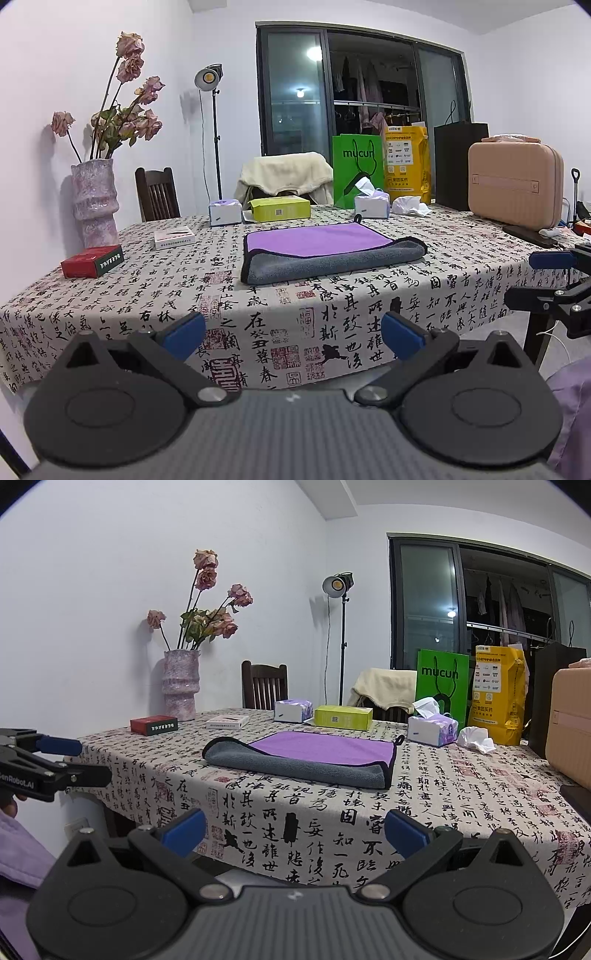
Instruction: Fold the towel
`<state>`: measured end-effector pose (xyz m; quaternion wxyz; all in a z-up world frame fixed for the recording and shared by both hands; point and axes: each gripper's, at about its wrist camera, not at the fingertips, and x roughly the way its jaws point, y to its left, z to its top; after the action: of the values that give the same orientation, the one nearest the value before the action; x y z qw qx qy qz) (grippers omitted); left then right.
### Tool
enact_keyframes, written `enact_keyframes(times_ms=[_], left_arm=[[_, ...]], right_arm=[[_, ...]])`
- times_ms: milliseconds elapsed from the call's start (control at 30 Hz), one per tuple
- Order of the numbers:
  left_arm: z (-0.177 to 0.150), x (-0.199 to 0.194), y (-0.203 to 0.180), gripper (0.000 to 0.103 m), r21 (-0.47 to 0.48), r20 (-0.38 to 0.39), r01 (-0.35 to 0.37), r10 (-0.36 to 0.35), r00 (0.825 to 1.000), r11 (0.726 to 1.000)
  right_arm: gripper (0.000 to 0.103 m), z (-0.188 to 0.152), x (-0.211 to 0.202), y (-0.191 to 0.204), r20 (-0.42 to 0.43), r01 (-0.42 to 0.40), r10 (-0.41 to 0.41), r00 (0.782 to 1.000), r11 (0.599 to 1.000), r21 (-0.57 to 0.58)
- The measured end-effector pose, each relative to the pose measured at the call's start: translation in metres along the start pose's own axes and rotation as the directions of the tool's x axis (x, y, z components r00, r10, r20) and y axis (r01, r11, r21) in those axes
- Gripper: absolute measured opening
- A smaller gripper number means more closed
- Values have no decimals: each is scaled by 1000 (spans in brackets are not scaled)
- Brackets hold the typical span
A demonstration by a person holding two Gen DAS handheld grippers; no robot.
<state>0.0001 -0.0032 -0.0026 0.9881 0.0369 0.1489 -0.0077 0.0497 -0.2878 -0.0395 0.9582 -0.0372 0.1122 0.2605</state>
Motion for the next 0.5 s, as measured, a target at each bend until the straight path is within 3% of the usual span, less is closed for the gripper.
enact_keyframes(times_ms=[500], left_arm=[[-1,10,-5,103,45,23,-19,18,1000,999]], right_arm=[[103,0,4,-3,11,8,-8,1000,1000,12]])
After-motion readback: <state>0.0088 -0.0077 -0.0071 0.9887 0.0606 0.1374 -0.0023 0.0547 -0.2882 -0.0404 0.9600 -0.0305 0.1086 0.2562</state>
